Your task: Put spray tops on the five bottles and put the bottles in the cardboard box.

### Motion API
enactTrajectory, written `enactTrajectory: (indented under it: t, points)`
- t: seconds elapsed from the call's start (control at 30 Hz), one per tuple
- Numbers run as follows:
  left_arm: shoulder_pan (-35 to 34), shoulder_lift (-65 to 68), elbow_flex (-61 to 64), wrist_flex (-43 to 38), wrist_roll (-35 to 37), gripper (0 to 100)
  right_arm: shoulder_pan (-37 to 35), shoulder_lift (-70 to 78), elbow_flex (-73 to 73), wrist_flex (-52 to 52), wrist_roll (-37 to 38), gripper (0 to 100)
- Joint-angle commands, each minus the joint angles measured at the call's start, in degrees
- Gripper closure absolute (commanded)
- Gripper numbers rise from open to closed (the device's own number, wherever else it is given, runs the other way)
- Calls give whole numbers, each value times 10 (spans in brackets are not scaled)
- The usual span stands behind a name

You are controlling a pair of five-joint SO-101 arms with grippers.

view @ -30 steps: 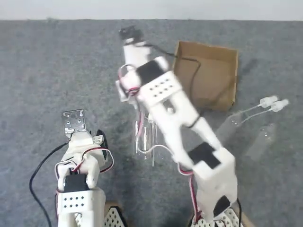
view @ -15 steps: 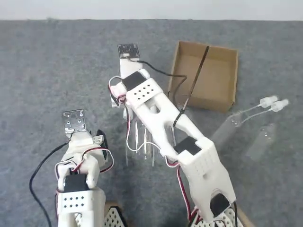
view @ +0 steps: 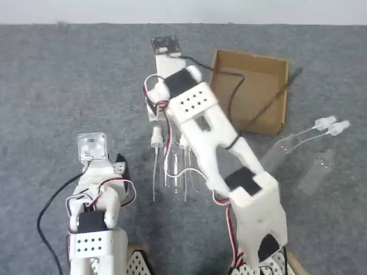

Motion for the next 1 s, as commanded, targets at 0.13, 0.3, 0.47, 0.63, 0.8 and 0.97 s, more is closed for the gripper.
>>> enactTrajectory:
  t: [0.13, 0.3, 0.47, 0.63, 0.8, 0.97]
  points:
    - [-42, -6, -96, 22, -231, 916, 137, -169, -21, 100, 136, 928]
    - [-34, 2, -231, 101, -231, 870, 315, -255, 40, 97, 184, 928]
    - [16, 137, -368, 164, -226, 870, 454, -286, 133, 96, 236, 928]
    - [77, 365, -509, 217, -145, 866, 536, -291, 257, 58, 253, 845]
    - [112, 556, -604, 224, -91, 866, 588, -291, 398, -29, 258, 779]
    - [116, 694, -662, 182, -36, 865, 595, -291, 527, -137, 259, 783]
